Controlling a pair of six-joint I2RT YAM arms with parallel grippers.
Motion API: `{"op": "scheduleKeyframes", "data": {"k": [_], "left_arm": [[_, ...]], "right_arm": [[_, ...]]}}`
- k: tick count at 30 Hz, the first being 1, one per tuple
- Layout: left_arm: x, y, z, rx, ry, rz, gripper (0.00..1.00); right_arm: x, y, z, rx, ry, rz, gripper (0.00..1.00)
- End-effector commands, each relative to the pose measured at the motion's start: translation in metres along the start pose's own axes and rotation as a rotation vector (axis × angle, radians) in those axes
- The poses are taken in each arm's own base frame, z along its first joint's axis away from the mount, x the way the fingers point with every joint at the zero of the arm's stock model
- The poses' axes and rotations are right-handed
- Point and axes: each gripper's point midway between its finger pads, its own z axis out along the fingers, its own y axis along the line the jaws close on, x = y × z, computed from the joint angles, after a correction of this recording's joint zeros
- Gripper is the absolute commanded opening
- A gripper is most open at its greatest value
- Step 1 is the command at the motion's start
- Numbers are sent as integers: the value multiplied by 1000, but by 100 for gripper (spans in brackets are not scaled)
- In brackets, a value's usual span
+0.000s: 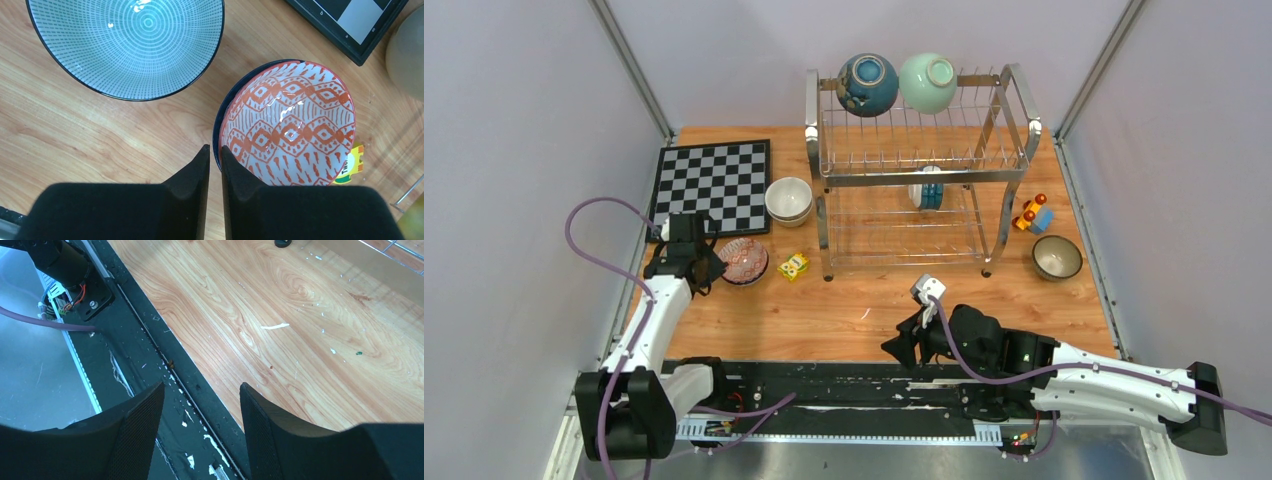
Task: Unload the bowls from the dish rack
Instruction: Place the bowl with the bowl.
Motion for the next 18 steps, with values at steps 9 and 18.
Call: {"op": "scheduleKeyframes", "data": {"k": [9,18], "left_arm": [[-14,-10,-15,56,-38,4,18],[-3,-17,-40,177,-51,-3,24]], "right_arm": [[3,-5,2,21,4,4,61],[4,-1,7,7,20,3,61]]}}
